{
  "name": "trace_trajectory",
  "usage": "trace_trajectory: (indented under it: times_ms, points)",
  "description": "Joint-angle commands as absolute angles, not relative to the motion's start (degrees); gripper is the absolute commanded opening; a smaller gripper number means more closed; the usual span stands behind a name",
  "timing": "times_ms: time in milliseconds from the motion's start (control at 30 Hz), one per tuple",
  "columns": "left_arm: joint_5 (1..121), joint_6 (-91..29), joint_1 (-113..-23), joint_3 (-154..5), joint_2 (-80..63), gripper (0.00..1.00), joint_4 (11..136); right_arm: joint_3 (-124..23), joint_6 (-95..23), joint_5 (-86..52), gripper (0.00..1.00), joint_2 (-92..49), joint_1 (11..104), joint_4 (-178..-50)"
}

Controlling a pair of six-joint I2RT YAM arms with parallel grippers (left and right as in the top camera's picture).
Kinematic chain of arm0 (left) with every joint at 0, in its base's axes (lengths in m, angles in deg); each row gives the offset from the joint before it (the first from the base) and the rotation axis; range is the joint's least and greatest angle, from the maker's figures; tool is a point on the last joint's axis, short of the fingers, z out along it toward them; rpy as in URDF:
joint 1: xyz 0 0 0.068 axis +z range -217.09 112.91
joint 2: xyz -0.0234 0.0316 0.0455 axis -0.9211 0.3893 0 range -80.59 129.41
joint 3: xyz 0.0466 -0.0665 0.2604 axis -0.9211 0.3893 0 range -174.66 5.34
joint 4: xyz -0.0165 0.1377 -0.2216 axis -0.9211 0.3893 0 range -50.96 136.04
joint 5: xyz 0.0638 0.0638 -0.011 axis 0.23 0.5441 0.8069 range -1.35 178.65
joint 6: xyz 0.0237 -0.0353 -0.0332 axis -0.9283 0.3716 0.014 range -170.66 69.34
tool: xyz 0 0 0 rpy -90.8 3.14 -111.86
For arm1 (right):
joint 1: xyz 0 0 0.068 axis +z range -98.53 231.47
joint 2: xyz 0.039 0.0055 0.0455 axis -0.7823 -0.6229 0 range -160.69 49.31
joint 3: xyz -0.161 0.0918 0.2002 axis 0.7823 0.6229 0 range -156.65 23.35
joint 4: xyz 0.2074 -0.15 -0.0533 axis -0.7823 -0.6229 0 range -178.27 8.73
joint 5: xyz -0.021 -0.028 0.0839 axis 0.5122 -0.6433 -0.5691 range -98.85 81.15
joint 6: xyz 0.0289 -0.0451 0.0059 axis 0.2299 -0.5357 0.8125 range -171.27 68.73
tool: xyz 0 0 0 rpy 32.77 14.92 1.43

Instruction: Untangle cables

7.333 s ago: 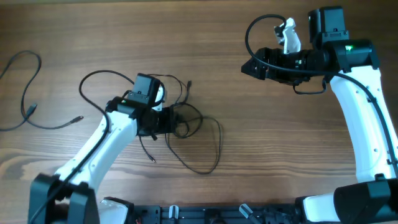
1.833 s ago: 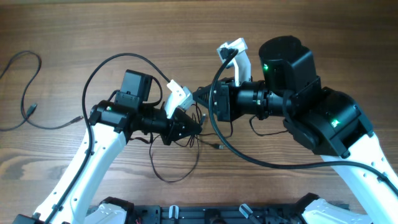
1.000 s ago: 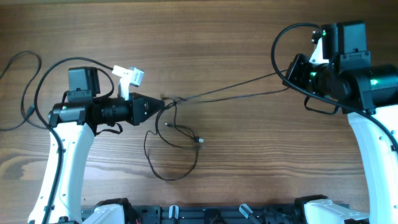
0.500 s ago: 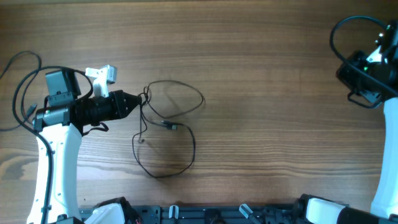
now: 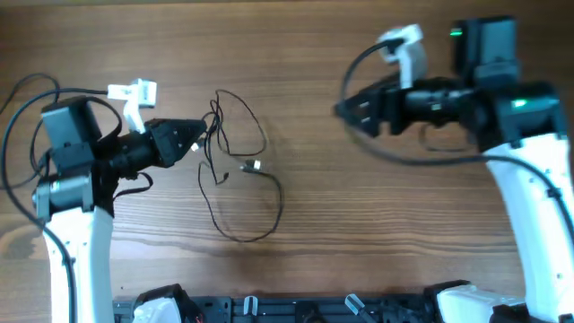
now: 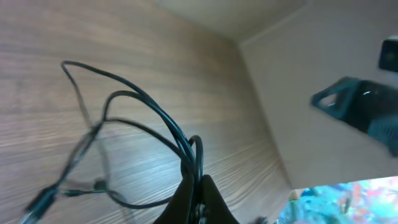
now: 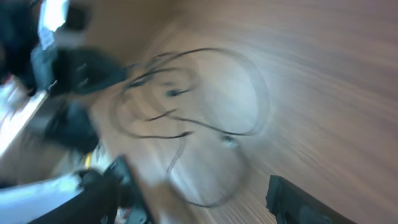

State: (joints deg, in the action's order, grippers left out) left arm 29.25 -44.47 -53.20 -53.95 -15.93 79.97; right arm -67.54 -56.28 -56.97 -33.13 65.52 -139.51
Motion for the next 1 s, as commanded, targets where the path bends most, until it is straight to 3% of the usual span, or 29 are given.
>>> trace_trajectory:
  times_ms: [0, 233, 467, 500, 567, 633, 667, 700, 967]
  points:
    - [24.6, -32.7, -53.1, -55.1, -18.8, 0.04, 78.2, -68.0, -58.7, -58.8, 0.78, -34.0, 74.1, -134.8]
    - [24.6, -16.9, -53.1, -55.1, -19.8, 0.04, 74.4, -68.0, -58.6, -54.8, 0.77, -41.5, 85.0, -127.6]
    - [24.1, -15.2, -53.1, -55.1, -19.8, 0.04, 74.4, -68.0, -57.1, -54.8, 0.71, -49.7, 89.5, -120.9]
    - [24.1, -15.2, -53.1, -55.1, -19.8, 0.04, 74.4, -68.0, -57.1, -54.8, 0.67, -50.3, 89.9, -119.9]
    - [24.1, -15.2, -53.1, -55.0, -19.8, 0.04, 74.4, -68.0, -56.8, -54.5, 0.50, -51.2, 90.5, -118.1]
    - [24.1, -15.3, -53.1, -55.1, -19.8, 0.04, 74.4, -68.0, -52.6, -51.5, 0.27, -51.4, 90.5, -116.9]
    - [24.1, -15.3, -53.1, -55.1, -19.8, 0.04, 74.4, -68.0, -49.6, -48.4, 0.08, -51.4, 90.3, -116.8]
    - [24.2, -16.0, -53.0, -55.1, -19.8, 0.04, 74.3, -68.0, -46.5, -44.5, 0.04, -51.1, 89.9, -117.0]
    - [31.7, -20.4, -46.3, -55.0, -19.8, 0.04, 74.6, -68.0, -23.7, -11.1, 0.04, -43.6, 81.2, -133.2]
